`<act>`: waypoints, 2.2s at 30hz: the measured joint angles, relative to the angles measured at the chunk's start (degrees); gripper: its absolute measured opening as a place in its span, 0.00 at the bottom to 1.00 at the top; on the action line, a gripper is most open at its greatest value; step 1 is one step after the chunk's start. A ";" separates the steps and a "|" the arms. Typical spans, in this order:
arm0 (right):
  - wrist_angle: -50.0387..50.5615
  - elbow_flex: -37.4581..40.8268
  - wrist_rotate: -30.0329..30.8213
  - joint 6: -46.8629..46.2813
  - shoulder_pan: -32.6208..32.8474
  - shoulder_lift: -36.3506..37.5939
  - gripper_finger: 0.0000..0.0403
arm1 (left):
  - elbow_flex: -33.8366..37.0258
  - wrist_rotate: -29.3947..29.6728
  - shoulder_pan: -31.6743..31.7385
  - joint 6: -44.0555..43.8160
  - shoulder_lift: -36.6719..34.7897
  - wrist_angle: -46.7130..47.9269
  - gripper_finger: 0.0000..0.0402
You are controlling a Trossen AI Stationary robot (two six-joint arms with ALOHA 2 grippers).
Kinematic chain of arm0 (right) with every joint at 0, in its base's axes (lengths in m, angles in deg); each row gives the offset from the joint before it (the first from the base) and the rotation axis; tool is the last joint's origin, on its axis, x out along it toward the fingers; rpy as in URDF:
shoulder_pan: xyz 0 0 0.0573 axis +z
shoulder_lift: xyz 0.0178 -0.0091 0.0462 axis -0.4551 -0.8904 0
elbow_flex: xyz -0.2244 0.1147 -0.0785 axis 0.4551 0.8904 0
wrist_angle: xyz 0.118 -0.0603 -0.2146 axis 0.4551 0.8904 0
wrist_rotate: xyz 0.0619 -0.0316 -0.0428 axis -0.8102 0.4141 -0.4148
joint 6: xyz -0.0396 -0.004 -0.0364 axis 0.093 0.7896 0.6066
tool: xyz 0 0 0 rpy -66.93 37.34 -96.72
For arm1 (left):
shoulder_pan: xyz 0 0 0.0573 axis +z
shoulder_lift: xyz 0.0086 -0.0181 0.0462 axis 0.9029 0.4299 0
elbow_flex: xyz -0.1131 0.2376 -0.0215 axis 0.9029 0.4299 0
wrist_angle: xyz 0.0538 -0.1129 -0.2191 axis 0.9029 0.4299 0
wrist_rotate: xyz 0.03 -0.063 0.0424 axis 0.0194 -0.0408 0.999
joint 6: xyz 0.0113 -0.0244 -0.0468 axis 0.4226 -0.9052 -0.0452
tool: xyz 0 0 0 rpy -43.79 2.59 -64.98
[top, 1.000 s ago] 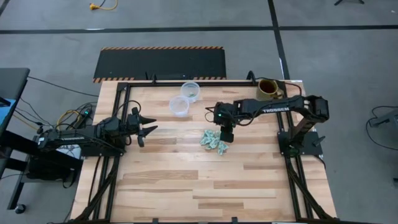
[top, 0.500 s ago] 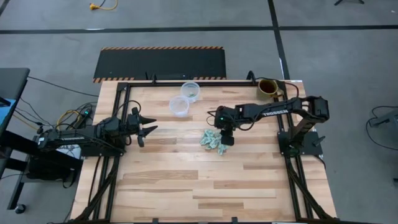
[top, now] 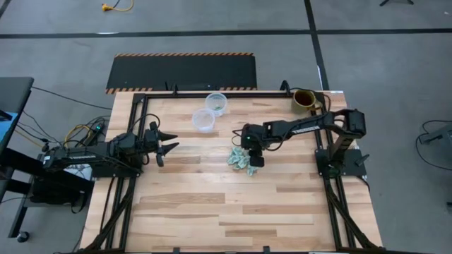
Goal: Pick and place items into bin
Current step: Put the stevia packet into the top bin
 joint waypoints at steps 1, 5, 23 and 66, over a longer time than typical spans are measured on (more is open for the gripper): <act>0.12 0.02 0.01 0.02 -0.02 -1.15 0.30 | -0.01 0.01 -0.01 0.00 0.00 0.02 0.36; -0.51 -0.38 -0.18 -0.04 -0.07 -4.30 0.30 | 0.00 0.02 0.02 0.00 -0.02 0.00 0.36; 2.04 -3.82 0.51 -2.47 -1.02 -5.09 0.04 | 0.00 0.00 0.02 0.00 0.00 0.02 0.36; -9.53 -32.07 -0.28 -7.65 -19.74 -6.45 0.00 | 0.01 0.02 0.02 0.00 0.00 0.00 0.36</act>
